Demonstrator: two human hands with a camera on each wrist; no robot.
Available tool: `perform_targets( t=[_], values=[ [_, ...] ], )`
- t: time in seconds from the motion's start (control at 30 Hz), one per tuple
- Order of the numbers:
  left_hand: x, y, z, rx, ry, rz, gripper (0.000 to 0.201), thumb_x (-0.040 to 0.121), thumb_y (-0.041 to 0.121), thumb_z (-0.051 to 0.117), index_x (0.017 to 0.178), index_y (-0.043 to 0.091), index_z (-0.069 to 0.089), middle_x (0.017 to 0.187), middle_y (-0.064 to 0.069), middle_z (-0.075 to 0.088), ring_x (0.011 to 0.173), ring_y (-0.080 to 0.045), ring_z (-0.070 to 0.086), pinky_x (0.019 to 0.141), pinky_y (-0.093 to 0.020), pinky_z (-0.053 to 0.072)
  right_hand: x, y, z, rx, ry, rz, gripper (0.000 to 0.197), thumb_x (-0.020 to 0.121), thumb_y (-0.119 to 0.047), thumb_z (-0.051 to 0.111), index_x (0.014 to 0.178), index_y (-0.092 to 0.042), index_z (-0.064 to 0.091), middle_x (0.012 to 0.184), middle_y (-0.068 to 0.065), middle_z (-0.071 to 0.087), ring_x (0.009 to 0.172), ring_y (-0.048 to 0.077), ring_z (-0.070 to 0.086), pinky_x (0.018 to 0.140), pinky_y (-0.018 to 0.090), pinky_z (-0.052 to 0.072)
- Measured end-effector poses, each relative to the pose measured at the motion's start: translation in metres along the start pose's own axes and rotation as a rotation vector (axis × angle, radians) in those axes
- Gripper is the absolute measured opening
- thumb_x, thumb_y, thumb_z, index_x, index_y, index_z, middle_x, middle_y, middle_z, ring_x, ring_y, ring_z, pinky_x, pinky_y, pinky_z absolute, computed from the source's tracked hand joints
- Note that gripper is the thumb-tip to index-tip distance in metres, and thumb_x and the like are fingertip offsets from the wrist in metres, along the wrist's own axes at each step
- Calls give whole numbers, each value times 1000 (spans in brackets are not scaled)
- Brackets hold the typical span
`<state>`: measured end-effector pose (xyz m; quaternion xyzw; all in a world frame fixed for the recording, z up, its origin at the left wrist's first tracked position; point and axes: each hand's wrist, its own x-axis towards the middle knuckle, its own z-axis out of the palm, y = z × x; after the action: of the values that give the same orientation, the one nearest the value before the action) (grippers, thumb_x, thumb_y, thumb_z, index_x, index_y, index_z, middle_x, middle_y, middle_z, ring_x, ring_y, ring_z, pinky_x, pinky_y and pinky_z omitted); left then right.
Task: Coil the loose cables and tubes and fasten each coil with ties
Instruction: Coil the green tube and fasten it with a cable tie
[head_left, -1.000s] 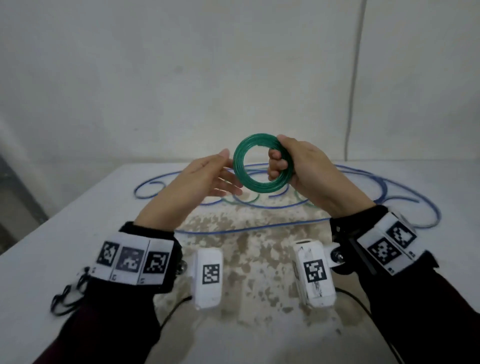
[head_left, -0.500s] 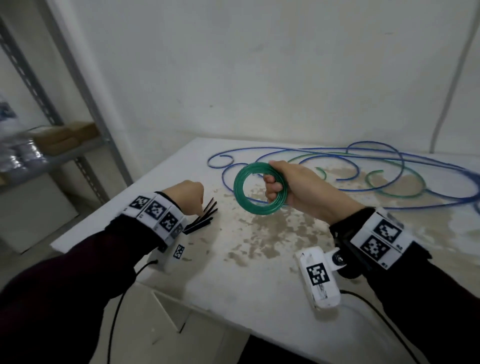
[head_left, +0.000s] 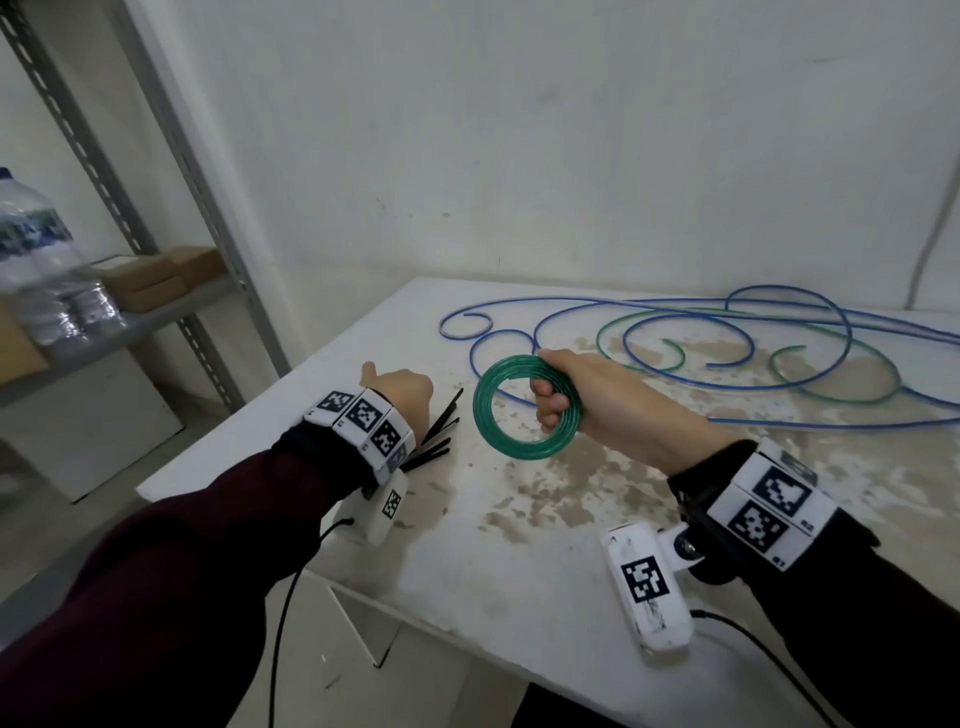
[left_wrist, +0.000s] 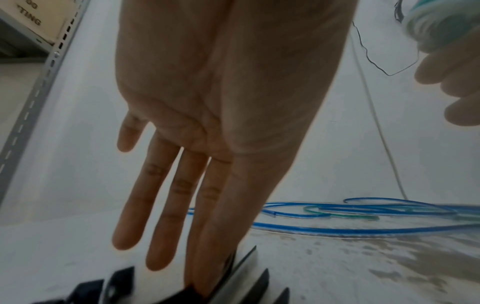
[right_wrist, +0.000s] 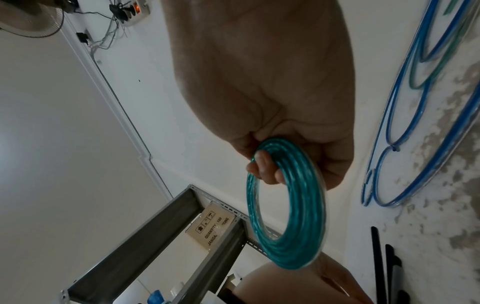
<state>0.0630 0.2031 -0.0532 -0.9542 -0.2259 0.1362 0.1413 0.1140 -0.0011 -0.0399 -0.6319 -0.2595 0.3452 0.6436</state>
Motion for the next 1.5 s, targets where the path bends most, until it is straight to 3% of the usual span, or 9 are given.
perform_targets(
  t=[0.17,0.33,0.43,0.57,0.73,1.0,1.1,1.23,1.5],
  values=[
    [-1,-7,-11,-52,102,-11,21,78,5,53,62,16,46,69,2,54,83,-24,57,106,-43,22,1,0,-7,-18,-1,-8,42,103,-29,33,67,-11,44,54,0,32,53,17,34,57,24,39],
    [3,-9,-39,-397,338,76,13,83,0,48,80,5,60,93,-16,64,86,-33,61,69,-34,47,-3,-13,-24,5,5,-80,42,104,-29,31,68,-11,44,52,-2,35,51,16,37,61,27,37],
    [2,10,-62,-573,469,231,15,86,-1,50,76,4,60,84,-15,66,81,-31,64,67,-34,49,-14,-32,-46,33,12,-155,41,103,-25,29,67,-11,43,52,-2,33,50,15,36,59,26,37],
    [2,53,-91,-757,728,386,13,84,8,59,73,5,66,71,-7,69,63,-11,56,57,-17,38,-39,-58,-87,135,105,-250,38,101,-20,29,66,-11,39,57,1,30,46,12,34,55,26,36],
    [4,113,-121,-1238,905,463,12,83,19,69,72,14,71,69,2,72,64,-8,67,68,-24,51,-83,-80,-137,78,165,-309,35,99,-22,29,65,-14,36,50,-3,31,50,15,30,59,27,35],
    [8,191,-150,-1716,796,488,30,70,-2,76,76,18,55,69,-4,65,61,-18,63,69,-32,56,-106,-78,-182,-230,80,-307,39,92,-33,39,57,-20,49,54,-2,33,58,18,36,68,25,46],
    [2,208,-156,-1803,698,595,24,74,-7,71,90,8,62,68,-7,59,63,-19,64,64,-25,56,-102,-73,-188,-341,118,-261,40,93,-35,37,58,-20,49,55,-2,34,59,16,37,70,24,46],
    [-7,215,-159,-1956,545,683,10,84,-7,63,88,2,62,72,-11,61,64,-21,69,60,-24,54,-102,-69,-195,-476,198,-215,45,103,-29,32,62,-15,46,55,-3,36,64,20,41,76,29,41],
    [-9,228,-158,-1806,260,745,13,89,5,62,76,4,60,62,-11,63,51,-21,59,55,-33,58,-91,-66,-193,-553,367,-238,44,103,-29,31,65,-11,45,57,-2,37,61,15,41,63,18,41]
  ],
)
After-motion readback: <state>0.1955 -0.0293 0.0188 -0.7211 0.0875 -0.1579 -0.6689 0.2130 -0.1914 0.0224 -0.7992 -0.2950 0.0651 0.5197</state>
